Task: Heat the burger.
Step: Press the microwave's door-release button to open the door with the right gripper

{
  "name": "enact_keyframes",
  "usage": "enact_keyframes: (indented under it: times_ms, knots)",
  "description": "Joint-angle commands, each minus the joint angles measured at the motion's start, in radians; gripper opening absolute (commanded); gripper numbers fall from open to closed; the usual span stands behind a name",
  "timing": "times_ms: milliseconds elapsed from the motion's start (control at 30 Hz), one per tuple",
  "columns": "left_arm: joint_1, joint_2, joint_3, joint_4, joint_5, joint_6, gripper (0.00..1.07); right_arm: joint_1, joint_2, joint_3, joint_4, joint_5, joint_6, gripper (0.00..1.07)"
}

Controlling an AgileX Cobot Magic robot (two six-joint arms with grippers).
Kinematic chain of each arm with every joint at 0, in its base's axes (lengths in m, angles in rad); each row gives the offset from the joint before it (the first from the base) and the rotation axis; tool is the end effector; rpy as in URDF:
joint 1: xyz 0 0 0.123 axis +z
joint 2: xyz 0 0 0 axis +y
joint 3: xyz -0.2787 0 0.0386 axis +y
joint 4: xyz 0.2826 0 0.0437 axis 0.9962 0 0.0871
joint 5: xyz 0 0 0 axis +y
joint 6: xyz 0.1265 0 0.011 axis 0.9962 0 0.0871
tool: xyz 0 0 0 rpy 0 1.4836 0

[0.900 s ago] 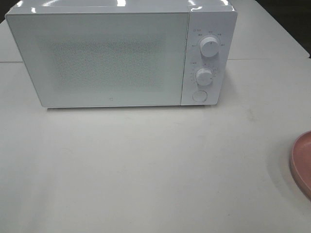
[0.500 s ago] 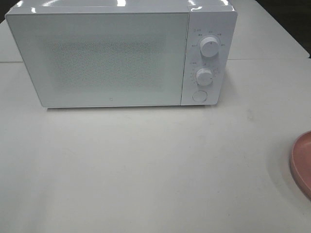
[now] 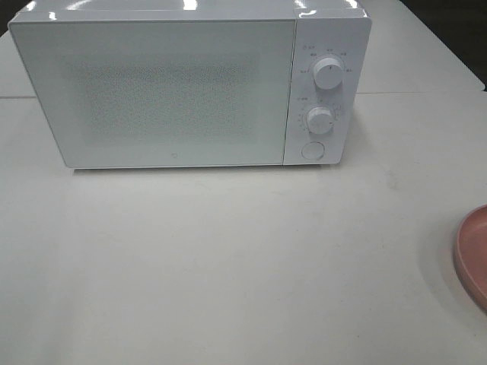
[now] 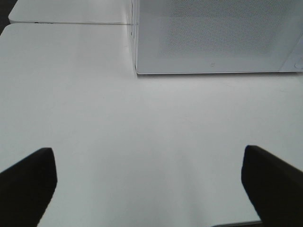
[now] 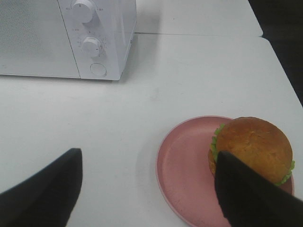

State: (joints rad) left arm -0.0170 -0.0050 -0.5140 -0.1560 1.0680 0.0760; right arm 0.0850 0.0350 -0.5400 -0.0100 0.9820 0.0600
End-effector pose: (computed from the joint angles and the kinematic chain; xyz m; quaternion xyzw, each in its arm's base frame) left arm 0.0574 -0.0183 0.2828 0.0434 0.8465 -0.0623 0.5270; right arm 0.0663 0.0046 0.2980 -0.0104 0.8306 0.0353 0.5557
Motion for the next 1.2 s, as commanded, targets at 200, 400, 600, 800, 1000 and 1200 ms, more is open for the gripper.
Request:
enact_keyframes:
  times_ms: [200,400,600,800,1000,1200]
  knots:
    - [0.000,-0.017,-0.001,-0.002,0.000,-0.005,0.98,-0.001,0.112,-0.008,0.002,-0.075,0.005,0.75]
    - [0.000,-0.017,-0.001,-0.002,0.000,-0.005,0.98,-0.001,0.199,-0.004,0.002,-0.155,0.008,0.75]
    - [0.000,-0.017,-0.001,-0.002,0.000,-0.005,0.98,-0.001,0.298,-0.004,0.002,-0.266,0.008,0.75]
    - [0.000,-0.017,-0.001,-0.002,0.000,-0.005,0.98,-0.001,0.390,-0.004,0.002,-0.354,0.008,0.75]
    - [0.000,-0.017,-0.001,-0.002,0.000,-0.005,0.98,-0.001,0.492,-0.004,0.002,-0.447,0.008,0.75]
    - [0.000,-0.017,-0.001,-0.002,0.000,-0.005,0.98,-0.001,0.593,-0.004,0.002,-0.523,0.008,0.75]
